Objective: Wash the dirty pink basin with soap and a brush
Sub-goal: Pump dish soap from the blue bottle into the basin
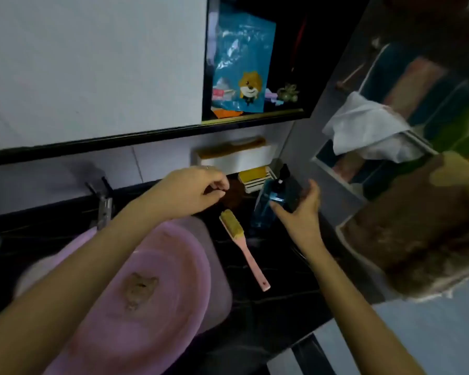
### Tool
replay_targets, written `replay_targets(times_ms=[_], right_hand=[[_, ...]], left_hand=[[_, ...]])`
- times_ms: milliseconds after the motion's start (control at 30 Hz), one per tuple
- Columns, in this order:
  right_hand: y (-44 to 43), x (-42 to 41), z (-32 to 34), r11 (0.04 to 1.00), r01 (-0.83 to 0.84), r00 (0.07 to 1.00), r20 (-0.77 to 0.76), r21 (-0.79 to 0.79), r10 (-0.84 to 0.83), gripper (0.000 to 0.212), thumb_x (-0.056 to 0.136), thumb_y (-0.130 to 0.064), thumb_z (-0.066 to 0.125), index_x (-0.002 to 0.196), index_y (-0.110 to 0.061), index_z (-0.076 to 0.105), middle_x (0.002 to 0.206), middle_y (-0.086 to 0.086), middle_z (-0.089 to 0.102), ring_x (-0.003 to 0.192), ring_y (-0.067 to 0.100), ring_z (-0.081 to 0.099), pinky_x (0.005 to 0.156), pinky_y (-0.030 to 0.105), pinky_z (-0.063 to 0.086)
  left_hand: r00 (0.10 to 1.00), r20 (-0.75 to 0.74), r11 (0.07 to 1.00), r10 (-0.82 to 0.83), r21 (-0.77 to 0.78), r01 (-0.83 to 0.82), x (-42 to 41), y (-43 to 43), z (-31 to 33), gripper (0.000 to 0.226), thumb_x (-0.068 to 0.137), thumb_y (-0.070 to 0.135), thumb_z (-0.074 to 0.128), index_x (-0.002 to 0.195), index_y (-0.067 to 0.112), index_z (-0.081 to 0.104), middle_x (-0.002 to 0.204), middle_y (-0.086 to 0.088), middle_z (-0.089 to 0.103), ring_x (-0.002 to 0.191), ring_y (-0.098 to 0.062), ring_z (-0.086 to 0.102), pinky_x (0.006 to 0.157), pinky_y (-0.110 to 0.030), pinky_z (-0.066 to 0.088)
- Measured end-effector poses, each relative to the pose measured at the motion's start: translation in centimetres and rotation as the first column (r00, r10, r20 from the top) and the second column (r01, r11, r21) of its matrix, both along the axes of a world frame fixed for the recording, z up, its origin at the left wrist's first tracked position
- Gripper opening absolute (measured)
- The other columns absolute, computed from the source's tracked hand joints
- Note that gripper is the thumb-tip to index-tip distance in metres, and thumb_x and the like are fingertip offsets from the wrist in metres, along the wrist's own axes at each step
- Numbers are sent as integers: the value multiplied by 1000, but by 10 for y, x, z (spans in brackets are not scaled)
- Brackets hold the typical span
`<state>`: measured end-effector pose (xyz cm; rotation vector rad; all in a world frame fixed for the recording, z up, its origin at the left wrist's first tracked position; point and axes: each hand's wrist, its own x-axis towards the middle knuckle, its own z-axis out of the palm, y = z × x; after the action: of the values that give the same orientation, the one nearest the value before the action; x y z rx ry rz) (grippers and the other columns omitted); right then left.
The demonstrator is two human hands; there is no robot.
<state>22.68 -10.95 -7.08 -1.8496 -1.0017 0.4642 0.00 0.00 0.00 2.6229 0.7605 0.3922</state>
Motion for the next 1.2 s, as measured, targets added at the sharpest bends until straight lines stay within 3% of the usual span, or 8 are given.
replay_targets(times_ms=[133, 267, 433, 600, 767, 900, 1067, 1200], right_hand=[[26, 5, -17, 1000, -20, 996, 85, -1, 20, 111, 66, -33, 84, 148, -19, 10, 150, 11, 17, 138, 20, 23, 106, 25, 23], [51, -7, -37, 997, 70, 967, 243, 21, -73, 108, 67, -41, 82, 148, -26, 11, 148, 11, 21, 134, 24, 35, 96, 23, 36], [56, -7, -41, 995, 83, 981, 170, 61, -93, 99, 77, -26, 77, 148, -32, 8, 153, 4, 21, 132, 23, 42, 88, 26, 46], [43, 4, -15, 982, -184, 952, 238, -52, 191, 112, 77, -26, 76, 132, -59, -16, 153, 4, 28, 130, 22, 44, 96, 32, 45], [19, -20, 19, 901, -429, 873, 229, -58, 431, 95, 72, -27, 73, 141, -38, 9, 104, -3, 61, 82, 23, 66, 66, 46, 56], [-6, -62, 20, 802, -577, 803, 74, -154, 591, 82, 71, -25, 73, 134, -38, 21, 100, -8, 65, 84, 10, 67, 73, 40, 57], [-23, -109, -7, 706, -651, 719, 70, -280, 691, 75, 68, -43, 68, 130, -38, 26, 122, -6, 50, 104, 16, 58, 79, 40, 54], [-28, -134, -18, 663, -664, 684, 76, -346, 725, 68, 73, -17, 73, 128, -19, 34, 90, -17, 49, 74, 10, 48, 77, 26, 44]], left_hand=[[999, -31, 1000, 23, -3, -24, 28, 15, -9, 21, 91, 24, 54, 110, 25, 63, 108, 12, 62, 93, -1, 54, 80, -26, 47], [999, -11, 999, 51, -14, -52, 42, 26, -13, 22, 92, 24, 53, 112, 26, 62, 110, 13, 63, 93, 3, 51, 78, -20, 43], [997, -43, 997, 64, -30, -66, 43, 28, -22, 22, 93, 25, 52, 113, 25, 62, 110, 13, 62, 92, 3, 49, 72, -8, 35], [996, -24, 994, 85, -68, -87, 38, 23, -26, 23, 92, 22, 54, 114, 22, 62, 110, 9, 63, 98, -4, 56, 81, -20, 44], [995, 15, 992, 104, -74, -102, 18, 9, -31, 26, 91, 22, 57, 116, 18, 61, 111, 4, 62, 100, -11, 57, 85, -30, 47], [971, 56, 968, 234, -110, -226, -30, -7, -43, 23, 91, 17, 57, 113, 17, 63, 110, 1, 63, 100, -14, 58, 84, -29, 46], [755, 159, 770, 636, -203, -605, -121, -63, -87, 26, 87, 10, 58, 112, 11, 63, 113, -6, 63, 100, -23, 58, 82, -27, 40], [548, 24, 540, 836, -214, -814, -192, -107, -129, 35, 81, 4, 61, 115, 5, 62, 114, -17, 61, 103, -35, 56, 88, -38, 42]])
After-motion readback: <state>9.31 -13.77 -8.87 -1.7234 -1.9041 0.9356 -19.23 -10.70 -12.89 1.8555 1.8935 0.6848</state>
